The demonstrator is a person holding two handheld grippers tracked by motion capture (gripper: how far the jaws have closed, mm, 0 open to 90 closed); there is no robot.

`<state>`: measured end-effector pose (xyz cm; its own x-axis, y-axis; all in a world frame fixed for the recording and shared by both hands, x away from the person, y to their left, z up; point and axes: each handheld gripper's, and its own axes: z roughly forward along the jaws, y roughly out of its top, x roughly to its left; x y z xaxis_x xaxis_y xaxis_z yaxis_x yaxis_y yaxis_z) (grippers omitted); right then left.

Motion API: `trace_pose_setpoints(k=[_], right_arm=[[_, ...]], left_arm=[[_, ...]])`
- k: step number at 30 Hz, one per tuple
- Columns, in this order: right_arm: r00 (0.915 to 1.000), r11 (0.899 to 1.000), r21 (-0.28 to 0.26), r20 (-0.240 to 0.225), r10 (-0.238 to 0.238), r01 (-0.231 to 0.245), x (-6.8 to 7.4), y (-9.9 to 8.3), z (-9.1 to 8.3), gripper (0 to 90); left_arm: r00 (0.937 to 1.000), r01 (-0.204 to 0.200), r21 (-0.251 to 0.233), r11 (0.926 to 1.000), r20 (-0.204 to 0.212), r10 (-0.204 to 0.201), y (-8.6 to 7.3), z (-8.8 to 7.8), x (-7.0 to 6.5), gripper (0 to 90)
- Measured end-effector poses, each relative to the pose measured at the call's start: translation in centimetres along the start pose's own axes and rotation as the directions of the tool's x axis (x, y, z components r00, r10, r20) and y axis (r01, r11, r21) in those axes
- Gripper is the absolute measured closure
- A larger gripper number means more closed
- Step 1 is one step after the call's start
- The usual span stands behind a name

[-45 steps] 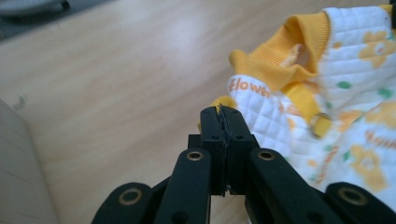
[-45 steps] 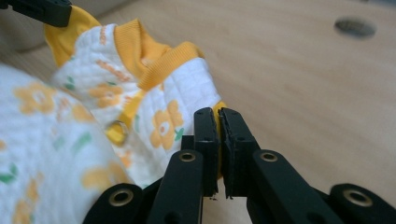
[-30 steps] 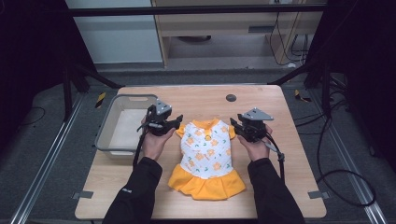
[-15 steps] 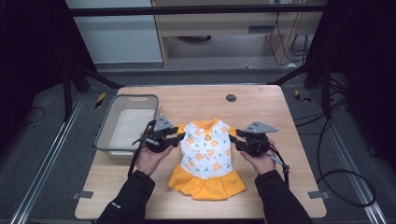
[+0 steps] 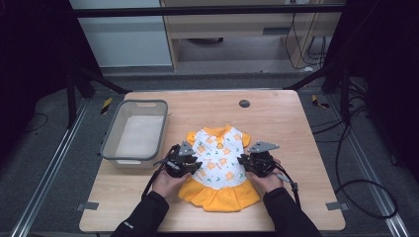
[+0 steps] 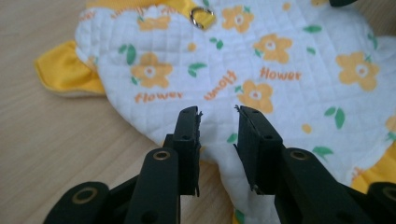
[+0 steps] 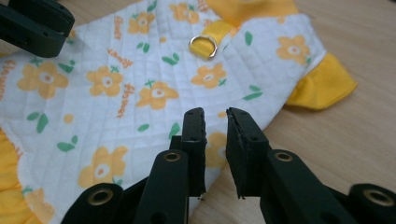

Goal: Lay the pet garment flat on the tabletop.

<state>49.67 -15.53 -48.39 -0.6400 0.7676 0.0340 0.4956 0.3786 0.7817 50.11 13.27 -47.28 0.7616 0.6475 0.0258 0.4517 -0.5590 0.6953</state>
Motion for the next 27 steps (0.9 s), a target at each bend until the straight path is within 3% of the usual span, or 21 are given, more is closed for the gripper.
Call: trace_pose_setpoints(k=[5, 13, 21, 25, 27], right_arm=[[0.9999, 0.999, 0.035, 0.003, -0.015, 0.015, 0.1, -0.5, 0.6, 79.3], [0.9997, 0.997, 0.081, 0.015, -0.018, 0.017, 0.0, -1.0, 1.4, 86.0], [0.9994, 0.998, 0.067, 0.032, -0.010, 0.008, -0.5, -0.8, 1.6, 86.4], [0.9998, 1.000, 0.023, 0.019, 0.000, -0.001, -0.3, -0.4, 0.1, 87.0], [0.9999, 1.000, 0.007, 0.011, 0.004, -0.004, -0.2, -0.3, -0.4, 88.1]], left_arm=[[1.0000, 0.002, 0.035, 0.9994, 0.009, -0.002, -1.5, 0.4, -0.2, 68.2], [1.0000, 0.005, 0.016, 0.9999, 0.002, -0.005, -1.9, 0.7, -0.4, 68.5], [0.9994, 0.007, -0.010, 0.9999, -0.033, -0.007, -1.9, 1.2, -0.2, 66.4], [0.9996, 0.023, -0.050, 0.9985, -0.018, -0.024, -1.6, -0.2, -0.2, 67.3], [0.9989, 0.044, -0.090, 0.9950, 0.019, -0.042, -1.4, -1.5, -0.4, 69.0]])
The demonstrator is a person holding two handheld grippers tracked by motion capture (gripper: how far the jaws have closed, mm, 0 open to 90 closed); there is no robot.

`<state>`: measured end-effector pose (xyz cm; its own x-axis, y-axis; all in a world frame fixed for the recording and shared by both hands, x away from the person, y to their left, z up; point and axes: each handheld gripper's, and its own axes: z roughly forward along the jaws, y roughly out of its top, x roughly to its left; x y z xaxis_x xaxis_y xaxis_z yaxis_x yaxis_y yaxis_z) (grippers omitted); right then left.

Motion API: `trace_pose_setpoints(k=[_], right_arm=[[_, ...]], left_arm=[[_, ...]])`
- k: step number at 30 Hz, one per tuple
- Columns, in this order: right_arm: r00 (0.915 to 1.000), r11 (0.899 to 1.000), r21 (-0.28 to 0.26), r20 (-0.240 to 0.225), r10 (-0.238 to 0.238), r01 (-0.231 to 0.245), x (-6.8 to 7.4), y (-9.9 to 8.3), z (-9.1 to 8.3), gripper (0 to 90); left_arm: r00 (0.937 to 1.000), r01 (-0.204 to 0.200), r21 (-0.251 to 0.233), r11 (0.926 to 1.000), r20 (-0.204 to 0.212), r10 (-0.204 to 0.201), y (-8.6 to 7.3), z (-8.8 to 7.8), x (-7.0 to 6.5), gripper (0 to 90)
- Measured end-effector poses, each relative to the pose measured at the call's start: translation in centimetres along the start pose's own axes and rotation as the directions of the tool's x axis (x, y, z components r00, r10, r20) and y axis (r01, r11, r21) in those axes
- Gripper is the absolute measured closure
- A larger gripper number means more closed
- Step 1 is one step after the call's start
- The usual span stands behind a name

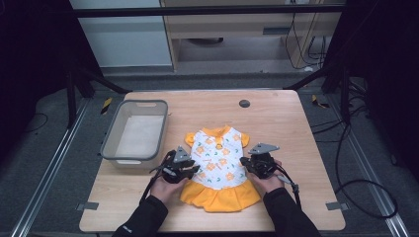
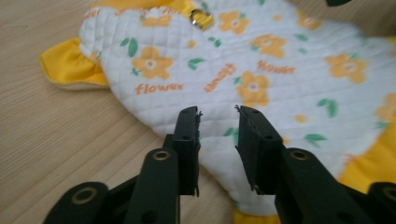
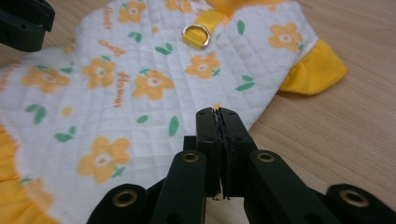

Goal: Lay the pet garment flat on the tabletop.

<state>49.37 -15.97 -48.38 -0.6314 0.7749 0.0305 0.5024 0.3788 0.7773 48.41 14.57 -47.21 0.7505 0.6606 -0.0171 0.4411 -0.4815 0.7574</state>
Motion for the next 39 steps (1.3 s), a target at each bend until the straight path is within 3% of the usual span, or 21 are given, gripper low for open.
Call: trace_pose_setpoints(k=[2, 4, 8, 11, 14, 22, 26, 33, 39], right_arm=[[0.9998, 1.000, -0.023, -0.019, -0.004, 0.003, 0.2, -0.1, -1.2, 89.5], [0.9992, 1.000, -0.024, -0.039, -0.003, 0.002, 0.5, -0.4, -2.0, 89.7], [0.9977, 1.000, -0.003, -0.065, -0.016, 0.015, 1.4, -1.7, -2.8, 89.7], [0.9950, 0.998, 0.053, -0.092, -0.040, 0.045, 2.6, -3.4, -2.7, 89.5], [0.9944, 0.997, 0.060, -0.098, -0.041, 0.047, 2.9, -3.8, -2.8, 89.4], [0.9956, 0.996, 0.067, -0.081, -0.047, 0.053, 3.4, -4.5, -3.1, 89.6], [0.9958, 0.997, 0.061, -0.085, -0.034, 0.040, 3.4, -4.3, -3.3, 88.4], [0.9975, 1.000, -0.005, -0.069, -0.017, 0.016, 2.7, -4.0, -4.7, 79.6], [0.9999, 0.998, -0.058, 0.000, 0.014, -0.014, 1.8, -4.1, -6.2, 58.9]], left_arm=[[0.9995, 0.005, -0.015, 0.9999, 0.030, -0.005, 0.1, -1.0, -0.6, 76.0], [0.9982, 0.005, -0.018, 0.9998, 0.060, -0.004, 0.0, -1.5, -1.2, 77.4], [0.9951, -0.013, 0.028, 0.9995, 0.098, 0.010, -1.0, -1.4, -2.6, 80.4], [0.9955, -0.037, 0.085, 0.9957, 0.090, 0.030, -2.0, -0.7, -3.0, 80.1], [0.9953, -0.038, 0.111, 0.9931, 0.092, 0.028, -2.6, -0.3, -2.9, 79.7], [0.9962, -0.034, 0.071, 0.9969, 0.082, 0.029, -3.3, -0.4, -3.2, 78.5], [0.9970, -0.032, 0.063, 0.9975, 0.073, 0.027, -3.1, -0.7, -3.4, 67.5], [0.9989, 0.013, -0.026, 0.9996, 0.045, -0.011, -3.1, -3.2, -2.6, 54.5], [0.9992, 0.041, -0.037, 0.9985, 0.008, -0.040, -4.5, -5.4, -1.9, 41.7]])
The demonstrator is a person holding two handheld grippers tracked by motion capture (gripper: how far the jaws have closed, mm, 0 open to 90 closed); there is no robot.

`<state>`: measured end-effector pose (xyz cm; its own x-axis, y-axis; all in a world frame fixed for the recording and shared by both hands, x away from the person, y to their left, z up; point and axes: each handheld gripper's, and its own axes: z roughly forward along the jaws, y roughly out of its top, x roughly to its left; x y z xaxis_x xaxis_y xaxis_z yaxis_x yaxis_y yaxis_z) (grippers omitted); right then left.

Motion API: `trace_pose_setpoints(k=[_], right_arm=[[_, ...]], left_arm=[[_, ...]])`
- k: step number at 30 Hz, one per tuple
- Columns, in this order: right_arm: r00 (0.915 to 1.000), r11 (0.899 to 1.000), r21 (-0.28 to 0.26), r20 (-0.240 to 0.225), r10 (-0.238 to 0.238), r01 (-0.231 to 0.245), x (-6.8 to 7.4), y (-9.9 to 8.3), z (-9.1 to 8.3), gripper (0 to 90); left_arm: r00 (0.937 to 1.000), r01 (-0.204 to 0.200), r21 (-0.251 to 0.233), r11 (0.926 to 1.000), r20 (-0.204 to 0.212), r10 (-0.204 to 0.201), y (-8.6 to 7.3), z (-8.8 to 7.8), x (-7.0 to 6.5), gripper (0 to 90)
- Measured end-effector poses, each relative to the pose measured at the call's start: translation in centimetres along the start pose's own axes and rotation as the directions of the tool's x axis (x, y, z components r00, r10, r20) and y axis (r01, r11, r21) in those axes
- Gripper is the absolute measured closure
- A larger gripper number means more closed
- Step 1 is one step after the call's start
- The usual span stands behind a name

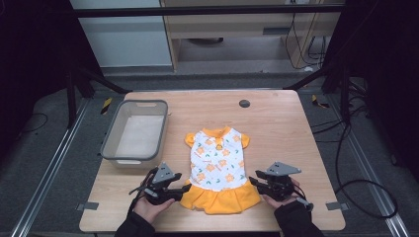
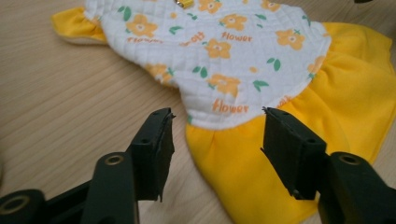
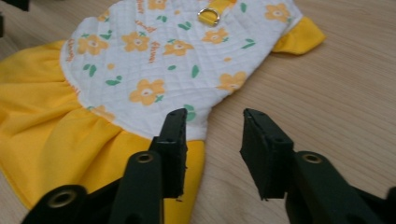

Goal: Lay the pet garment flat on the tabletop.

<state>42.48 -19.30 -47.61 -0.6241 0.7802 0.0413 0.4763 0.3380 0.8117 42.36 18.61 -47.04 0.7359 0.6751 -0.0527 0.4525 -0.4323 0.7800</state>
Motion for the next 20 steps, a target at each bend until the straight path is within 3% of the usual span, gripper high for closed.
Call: trace_pose_setpoints(k=[7, 10, 20], right_arm=[[0.9955, 0.998, -0.015, 0.071, 0.062, -0.061, -1.8, -0.9, -1.1, 40.6], [0.9923, 0.996, -0.018, 0.082, 0.093, -0.092, -2.3, -1.1, -1.3, 37.0], [0.9754, 0.989, -0.040, 0.166, 0.144, -0.140, -4.5, -1.9, -1.5, 24.6]], left_arm=[[0.9996, 0.016, -0.012, 0.9998, -0.024, -0.016, -2.1, -2.3, 1.0, 30.5], [0.9985, 0.009, -0.007, 0.9999, -0.053, -0.009, -2.9, -3.1, 1.7, 29.1], [0.9919, 0.040, 0.000, 0.9992, -0.121, -0.039, -4.6, -4.6, 3.9, 22.6]])
